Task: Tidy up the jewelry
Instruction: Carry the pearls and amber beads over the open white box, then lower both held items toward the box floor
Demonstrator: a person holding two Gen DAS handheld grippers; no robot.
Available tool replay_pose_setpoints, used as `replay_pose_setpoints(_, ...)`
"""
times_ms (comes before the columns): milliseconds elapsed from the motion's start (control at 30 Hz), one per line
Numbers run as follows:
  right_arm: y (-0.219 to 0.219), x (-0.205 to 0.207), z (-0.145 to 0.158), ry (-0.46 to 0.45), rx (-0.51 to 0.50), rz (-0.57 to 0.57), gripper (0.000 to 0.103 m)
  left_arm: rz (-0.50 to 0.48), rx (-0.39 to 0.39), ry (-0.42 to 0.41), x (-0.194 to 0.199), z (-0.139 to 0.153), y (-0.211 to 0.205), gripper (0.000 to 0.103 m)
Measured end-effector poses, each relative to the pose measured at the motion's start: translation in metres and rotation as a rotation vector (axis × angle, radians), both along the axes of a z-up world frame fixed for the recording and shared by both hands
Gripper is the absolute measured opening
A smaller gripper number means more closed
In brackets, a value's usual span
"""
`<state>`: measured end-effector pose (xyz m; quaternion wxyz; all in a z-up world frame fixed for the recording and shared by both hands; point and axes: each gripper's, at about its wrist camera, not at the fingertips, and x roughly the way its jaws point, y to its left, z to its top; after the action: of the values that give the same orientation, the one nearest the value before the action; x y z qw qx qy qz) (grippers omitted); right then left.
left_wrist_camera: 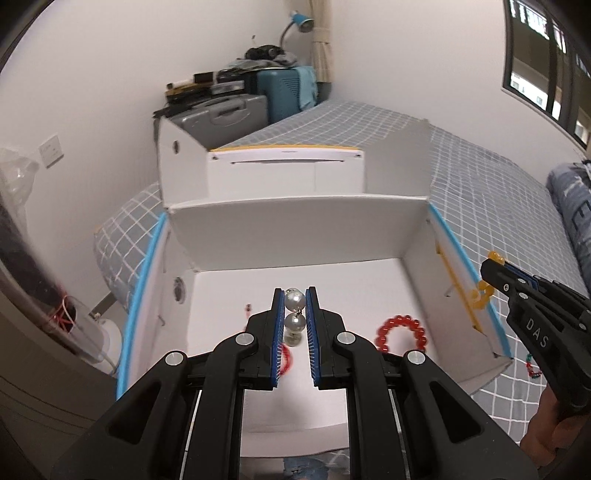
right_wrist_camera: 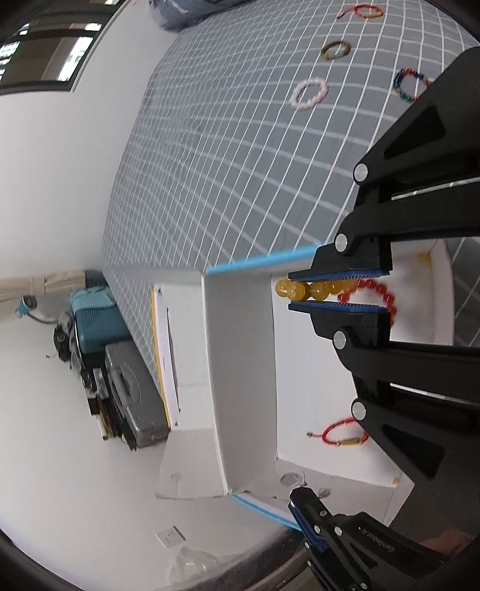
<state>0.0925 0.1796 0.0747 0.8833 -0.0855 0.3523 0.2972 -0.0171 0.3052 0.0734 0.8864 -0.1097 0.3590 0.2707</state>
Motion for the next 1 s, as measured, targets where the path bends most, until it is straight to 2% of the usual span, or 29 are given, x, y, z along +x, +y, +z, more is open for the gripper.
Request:
replay_pose_setpoints(200, 0.032, -0.007, -0.011, 0.004, -0.017, 0.054, 0.009, 0.038, -0.013, 0.012, -0.006, -0.01, 0.025, 0.012)
replay_pose_setpoints(467, 0.067, -0.002, -0.044, 0.06, -0.088, 0.09, 0.009, 0.058, -0.092, 0.074, -0.002, -0.04, 0.059, 0.012)
replay_pose_setpoints(767, 0.076, 0.002, -0.064, 0.142, -0.147, 0.091, 0.009, 0.067, -0.134, 0.156, 0.002, -0.062, 0.073, 0.012)
replay_pose_setpoints(1000, 0.077, 0.003, -0.07, 0.166, -0.169, 0.091, 0.011, 0.067, -0.141, 0.164, 0.001, -0.061, 0.072, 0.012)
